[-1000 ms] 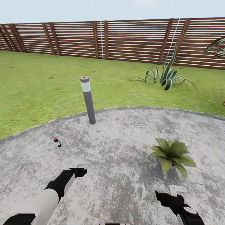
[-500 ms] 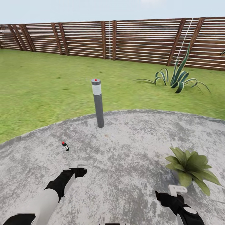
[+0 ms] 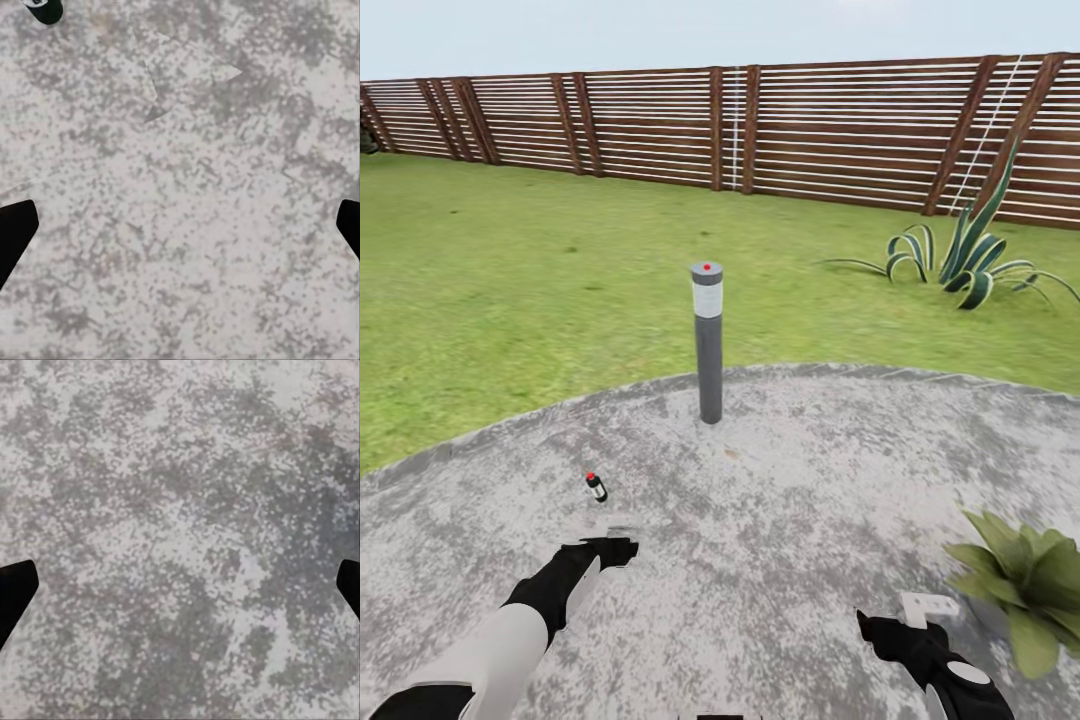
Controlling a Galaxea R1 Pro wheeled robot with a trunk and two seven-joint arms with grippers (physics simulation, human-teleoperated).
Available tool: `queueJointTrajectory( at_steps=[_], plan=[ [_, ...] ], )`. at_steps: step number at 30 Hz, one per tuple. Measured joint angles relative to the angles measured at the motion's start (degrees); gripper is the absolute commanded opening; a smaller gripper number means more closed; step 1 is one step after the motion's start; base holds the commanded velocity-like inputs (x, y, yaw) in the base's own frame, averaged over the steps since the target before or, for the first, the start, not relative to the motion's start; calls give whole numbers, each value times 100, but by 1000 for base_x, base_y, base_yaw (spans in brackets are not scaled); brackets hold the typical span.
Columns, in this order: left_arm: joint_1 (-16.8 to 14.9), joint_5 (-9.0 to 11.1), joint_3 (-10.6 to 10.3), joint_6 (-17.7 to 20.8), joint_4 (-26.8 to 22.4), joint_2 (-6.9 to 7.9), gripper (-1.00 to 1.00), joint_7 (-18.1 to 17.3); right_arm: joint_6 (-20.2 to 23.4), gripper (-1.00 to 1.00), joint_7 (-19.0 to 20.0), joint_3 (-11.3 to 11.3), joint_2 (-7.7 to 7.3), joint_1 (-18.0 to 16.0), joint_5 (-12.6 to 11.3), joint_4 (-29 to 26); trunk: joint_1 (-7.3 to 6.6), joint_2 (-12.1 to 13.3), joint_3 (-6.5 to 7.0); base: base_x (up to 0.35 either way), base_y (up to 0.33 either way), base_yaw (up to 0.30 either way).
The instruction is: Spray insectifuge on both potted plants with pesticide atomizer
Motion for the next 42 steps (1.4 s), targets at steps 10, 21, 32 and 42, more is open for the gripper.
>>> queueJointTrajectory(
  at_steps=[10,21,32,42],
  plan=[
    [0,0,0,0,0,0,100,1,0,100,0,0,0,0,0,0,0,0,0,255,207,255],
    [1,-7,-8,-1,0,0,100,3,2,100,0,-1,0,0,0,-2,3,0,0,94,74,261],
    [-1,-1,9,-3,2,0,100,3,2,100,0,-2,0,1,0,-3,2,0,0,17,1,116],
    [-1,-1,15,-2,2,0,100,2,1,100,0,-1,0,1,0,-2,-1,0,0,273,76,2]
  ],
)
